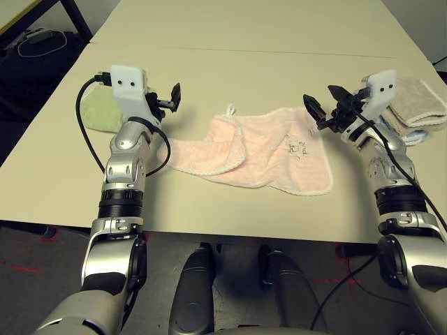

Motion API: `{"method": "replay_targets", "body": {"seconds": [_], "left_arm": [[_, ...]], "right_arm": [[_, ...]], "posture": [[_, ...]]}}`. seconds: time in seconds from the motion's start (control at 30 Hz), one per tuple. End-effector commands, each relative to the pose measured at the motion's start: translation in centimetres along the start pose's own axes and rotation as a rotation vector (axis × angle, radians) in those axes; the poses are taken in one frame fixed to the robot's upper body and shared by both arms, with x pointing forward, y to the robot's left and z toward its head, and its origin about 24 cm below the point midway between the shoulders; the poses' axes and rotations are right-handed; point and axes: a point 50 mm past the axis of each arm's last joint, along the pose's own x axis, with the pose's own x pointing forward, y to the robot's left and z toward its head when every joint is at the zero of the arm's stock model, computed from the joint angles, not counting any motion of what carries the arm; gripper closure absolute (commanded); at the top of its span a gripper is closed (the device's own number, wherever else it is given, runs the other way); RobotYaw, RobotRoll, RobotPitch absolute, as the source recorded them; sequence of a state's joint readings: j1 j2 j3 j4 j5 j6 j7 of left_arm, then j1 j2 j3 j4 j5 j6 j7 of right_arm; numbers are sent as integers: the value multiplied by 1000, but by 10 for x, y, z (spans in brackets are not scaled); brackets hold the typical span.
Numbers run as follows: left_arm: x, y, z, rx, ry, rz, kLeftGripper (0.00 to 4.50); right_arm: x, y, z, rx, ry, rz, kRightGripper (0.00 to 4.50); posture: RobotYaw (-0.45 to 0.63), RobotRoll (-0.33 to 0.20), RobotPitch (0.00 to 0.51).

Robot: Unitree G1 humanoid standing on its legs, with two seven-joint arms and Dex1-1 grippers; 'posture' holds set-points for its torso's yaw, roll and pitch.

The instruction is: Fold the towel and set it aside.

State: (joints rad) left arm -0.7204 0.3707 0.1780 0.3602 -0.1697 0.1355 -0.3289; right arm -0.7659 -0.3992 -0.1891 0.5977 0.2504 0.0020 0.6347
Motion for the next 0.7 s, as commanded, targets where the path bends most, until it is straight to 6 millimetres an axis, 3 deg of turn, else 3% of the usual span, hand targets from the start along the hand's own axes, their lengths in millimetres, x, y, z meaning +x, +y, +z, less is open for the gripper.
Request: {"method": "replay_targets", "body": {"seconds": [0.03,0.2,0.37,0.7], "left_arm": [[-6,-7,-2,-24,12,-155,0],[-11,-18,10,-81,-15,-521,0],[-16,-23,7,-46,98,-789,0],[-12,-24,0,43,202,-881,0]], "right_arm": [[-1,-3,-2,-3,17,-1,14],[-1,-1,-4,0,18,2,14],[-2,0,-2,-13,27,17,14],[-3,2,4,-85,138,228,14]], "posture": [[104,0,191],[101,0,192],[97,0,193],[90,0,200]]}}
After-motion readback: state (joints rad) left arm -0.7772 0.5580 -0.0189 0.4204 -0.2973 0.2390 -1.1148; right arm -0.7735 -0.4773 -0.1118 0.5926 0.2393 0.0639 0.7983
